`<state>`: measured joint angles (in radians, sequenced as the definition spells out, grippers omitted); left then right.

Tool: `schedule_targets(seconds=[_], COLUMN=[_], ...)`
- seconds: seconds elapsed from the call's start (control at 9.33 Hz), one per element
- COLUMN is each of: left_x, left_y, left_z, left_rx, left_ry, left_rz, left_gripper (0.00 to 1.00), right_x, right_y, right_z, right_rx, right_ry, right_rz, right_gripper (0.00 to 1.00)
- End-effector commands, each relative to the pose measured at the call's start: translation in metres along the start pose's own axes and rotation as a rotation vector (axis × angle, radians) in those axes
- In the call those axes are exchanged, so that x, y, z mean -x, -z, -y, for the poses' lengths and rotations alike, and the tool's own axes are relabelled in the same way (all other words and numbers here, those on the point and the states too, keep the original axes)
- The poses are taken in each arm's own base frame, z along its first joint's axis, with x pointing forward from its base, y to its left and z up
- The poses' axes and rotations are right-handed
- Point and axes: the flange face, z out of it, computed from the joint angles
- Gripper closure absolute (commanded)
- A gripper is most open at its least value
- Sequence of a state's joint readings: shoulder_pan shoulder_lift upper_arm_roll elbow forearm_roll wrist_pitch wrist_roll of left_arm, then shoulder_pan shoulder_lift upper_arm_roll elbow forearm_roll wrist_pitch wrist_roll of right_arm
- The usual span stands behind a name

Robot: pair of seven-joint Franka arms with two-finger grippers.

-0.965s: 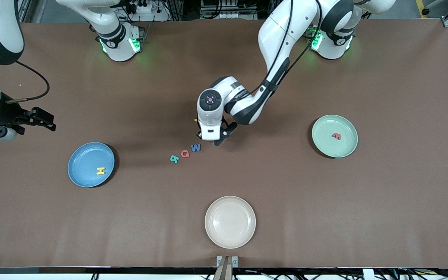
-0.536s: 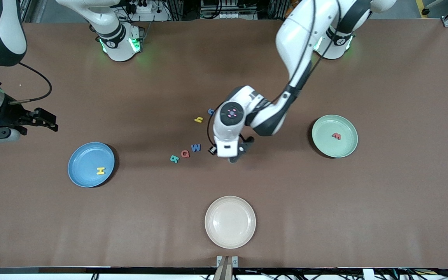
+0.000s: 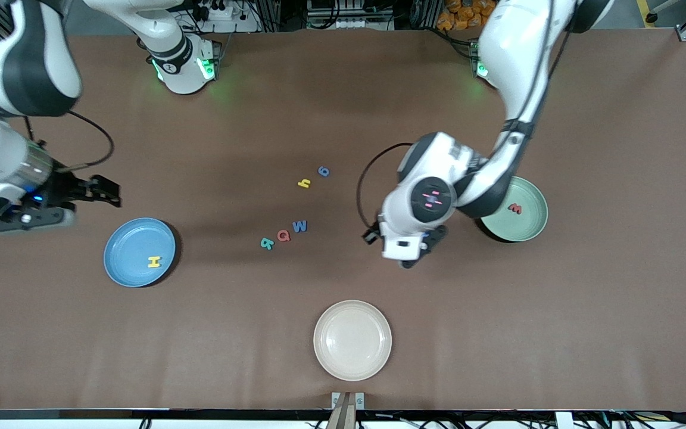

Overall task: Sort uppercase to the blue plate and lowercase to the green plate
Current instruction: 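Carry the blue letter to the green plate with the left gripper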

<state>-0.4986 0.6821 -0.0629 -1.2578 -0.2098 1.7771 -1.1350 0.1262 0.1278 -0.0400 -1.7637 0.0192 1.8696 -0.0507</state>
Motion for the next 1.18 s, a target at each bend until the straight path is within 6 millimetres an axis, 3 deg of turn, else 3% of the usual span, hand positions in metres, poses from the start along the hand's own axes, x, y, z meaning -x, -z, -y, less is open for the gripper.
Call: schedule_targets(seconds=[0.0, 0.21, 0.43, 0.54, 0.75, 0.96, 1.07], left_x=[-0.029, -0.075, -0.104, -0.114, -0.125, -0.117, -0.121], left_y=[0.022, 0.031, 0.018, 0.012, -0.023, -0.068, -0.084], left_z=[0.047, 0.089, 0.133, 0.154, 0.198, 0.252, 0.259], left_rx=[-0.078, -0.088, -0.167, -0.182, -0.199, -0.191, -0.188], left_ry=[-0.085, -0.126, -0.163, -0.217, -0.250, -0.311, -0.313], left_rz=[0.071, 0.072, 0.058, 0.084, 0.079, 0.024, 0.023], left_gripper=[0.87, 0.89, 1.00, 1.00, 1.00, 1.00, 1.00], right_x=[-0.013, -0.028, -0.045, -0.052, -0.057, -0.053, -0.050], right_y=[-0.025, -0.065, -0.117, -0.145, -0.191, -0.219, -0.228], right_z=[0.052, 0.095, 0.125, 0.136, 0.166, 0.191, 0.200], right_rx=[0.008, 0.012, 0.012, 0.011, 0.015, 0.014, 0.015], right_ry=[-0.049, -0.058, -0.030, -0.020, 0.048, 0.221, 0.297], right_rz=[-0.001, -0.015, -0.043, -0.058, -0.071, -0.060, -0.049], right_gripper=[0.00, 0.00, 0.00, 0.00, 0.00, 0.00, 0.00])
